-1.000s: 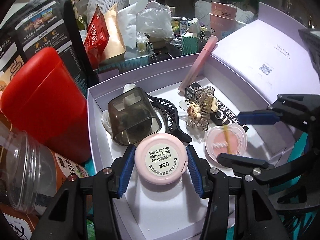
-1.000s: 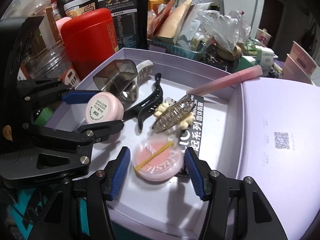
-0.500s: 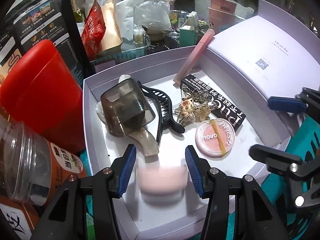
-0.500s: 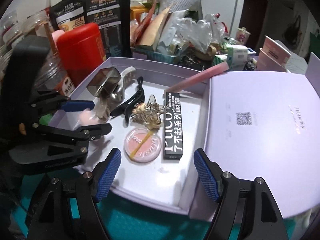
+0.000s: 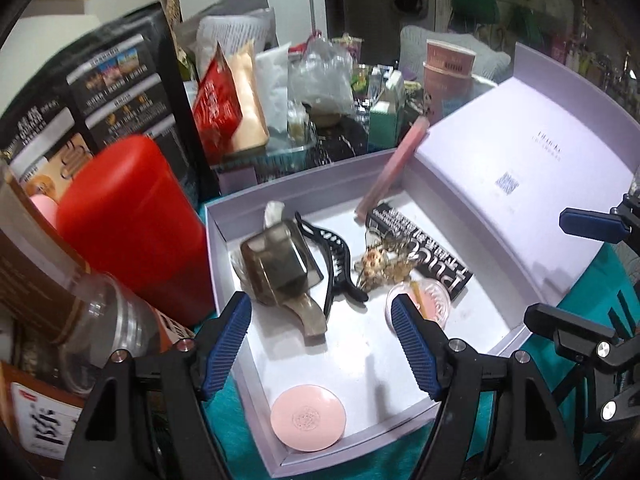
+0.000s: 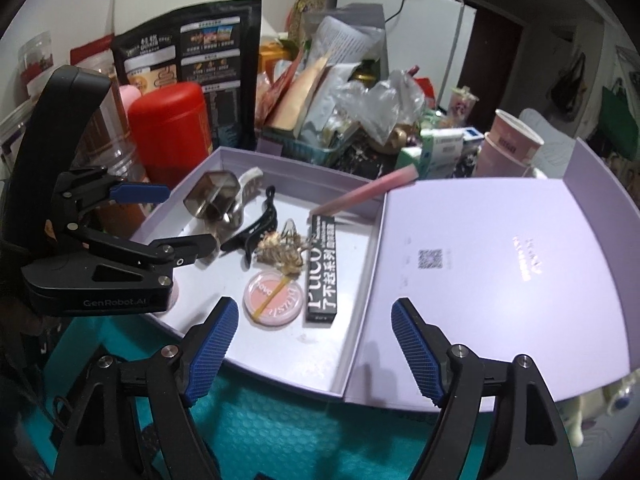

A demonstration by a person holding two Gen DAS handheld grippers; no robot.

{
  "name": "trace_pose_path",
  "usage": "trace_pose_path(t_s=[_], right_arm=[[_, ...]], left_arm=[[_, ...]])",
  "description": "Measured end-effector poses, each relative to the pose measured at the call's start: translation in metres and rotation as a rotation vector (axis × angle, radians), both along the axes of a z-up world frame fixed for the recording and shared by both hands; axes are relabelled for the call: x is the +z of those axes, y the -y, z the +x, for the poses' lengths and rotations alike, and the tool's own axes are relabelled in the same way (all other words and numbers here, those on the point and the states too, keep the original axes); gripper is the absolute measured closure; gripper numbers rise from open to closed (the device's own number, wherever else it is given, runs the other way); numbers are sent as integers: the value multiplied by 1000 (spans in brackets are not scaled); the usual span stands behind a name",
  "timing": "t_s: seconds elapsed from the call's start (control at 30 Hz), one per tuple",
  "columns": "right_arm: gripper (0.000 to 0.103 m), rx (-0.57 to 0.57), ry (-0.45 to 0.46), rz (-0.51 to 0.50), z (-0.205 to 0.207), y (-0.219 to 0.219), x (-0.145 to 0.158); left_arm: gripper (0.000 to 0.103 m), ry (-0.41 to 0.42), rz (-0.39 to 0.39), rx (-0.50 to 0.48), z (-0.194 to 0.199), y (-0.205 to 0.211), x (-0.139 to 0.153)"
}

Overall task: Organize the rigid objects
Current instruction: 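Open the right gripper over the box while left gripper releases pink compact, then withdraw both grippers from the lavender box back over the mat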

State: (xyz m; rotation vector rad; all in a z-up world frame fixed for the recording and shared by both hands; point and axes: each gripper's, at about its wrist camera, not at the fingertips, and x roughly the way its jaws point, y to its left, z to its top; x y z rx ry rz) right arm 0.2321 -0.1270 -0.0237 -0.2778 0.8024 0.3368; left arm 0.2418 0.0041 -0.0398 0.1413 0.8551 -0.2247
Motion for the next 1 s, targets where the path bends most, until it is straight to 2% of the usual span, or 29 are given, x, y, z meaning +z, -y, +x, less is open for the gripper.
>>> trace_pose_path(t_s=[0.3, 0.73, 0.77, 0.8, 0.83, 1.0], right_arm=[[23, 3, 101, 12, -16, -5, 35], [19, -13, 209, 80, -59, 0, 75], [19, -14, 216, 87, -64, 1, 78], [18, -17, 219, 91, -66, 2, 79], [18, -19, 221, 95, -69, 3, 80], [17, -52, 217, 116, -84, 11, 82]], left_arm=[[31, 90, -14, 35, -18, -7, 41], [31, 199, -22, 71, -70, -12, 90], [23, 209, -20, 75, -74, -11, 93], [12, 225, -26, 77, -80, -10, 97], [7, 238, -36, 79, -85, -10, 100], [5, 280, -44, 105, -108, -8, 109]])
